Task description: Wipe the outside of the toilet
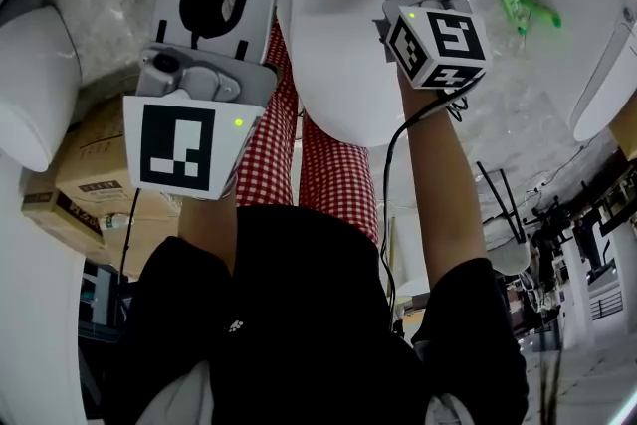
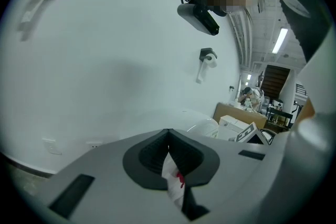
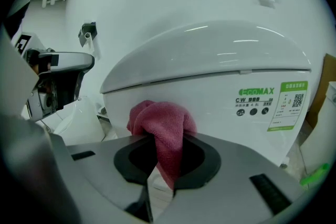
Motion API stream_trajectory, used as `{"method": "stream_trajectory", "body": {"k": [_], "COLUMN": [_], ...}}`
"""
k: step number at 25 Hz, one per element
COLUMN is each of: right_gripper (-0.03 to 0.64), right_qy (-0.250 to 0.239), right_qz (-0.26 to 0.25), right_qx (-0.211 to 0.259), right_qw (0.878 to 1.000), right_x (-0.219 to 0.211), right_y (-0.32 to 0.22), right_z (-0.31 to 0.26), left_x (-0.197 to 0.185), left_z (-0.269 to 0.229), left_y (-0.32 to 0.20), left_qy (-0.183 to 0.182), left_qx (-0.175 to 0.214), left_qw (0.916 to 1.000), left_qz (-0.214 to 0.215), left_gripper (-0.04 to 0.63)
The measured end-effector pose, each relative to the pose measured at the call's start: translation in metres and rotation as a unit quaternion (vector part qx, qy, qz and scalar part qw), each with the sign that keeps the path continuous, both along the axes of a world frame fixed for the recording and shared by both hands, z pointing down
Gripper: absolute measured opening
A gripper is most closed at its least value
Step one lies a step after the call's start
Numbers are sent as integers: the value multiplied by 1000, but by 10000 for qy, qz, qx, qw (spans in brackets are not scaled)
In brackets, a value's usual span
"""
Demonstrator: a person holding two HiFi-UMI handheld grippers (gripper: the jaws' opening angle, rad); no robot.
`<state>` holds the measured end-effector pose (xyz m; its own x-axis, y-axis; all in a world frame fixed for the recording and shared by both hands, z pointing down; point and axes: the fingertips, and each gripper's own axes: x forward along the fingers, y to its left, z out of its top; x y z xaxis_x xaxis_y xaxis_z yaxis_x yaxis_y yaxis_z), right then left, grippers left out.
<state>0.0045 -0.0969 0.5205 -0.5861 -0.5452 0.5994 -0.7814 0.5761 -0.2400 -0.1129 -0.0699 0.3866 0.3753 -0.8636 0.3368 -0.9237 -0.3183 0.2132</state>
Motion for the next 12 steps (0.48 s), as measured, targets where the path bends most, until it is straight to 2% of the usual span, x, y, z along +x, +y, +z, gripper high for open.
{"method": "stream_trajectory", "body": {"k": [12], "right_gripper": [75], "right_qy": [103], "right_qz": [630], "right_qx": [2], "right_qw": [9980], "right_x": [55], "right_y": [-18], "right_z": [-2], "left_x": [13], "left_z": [-4], "left_y": [-6], "left_qy": [75], "left_qx": [32], "left_qw": [9999], "left_qz": [90], "left_gripper": [6]}}
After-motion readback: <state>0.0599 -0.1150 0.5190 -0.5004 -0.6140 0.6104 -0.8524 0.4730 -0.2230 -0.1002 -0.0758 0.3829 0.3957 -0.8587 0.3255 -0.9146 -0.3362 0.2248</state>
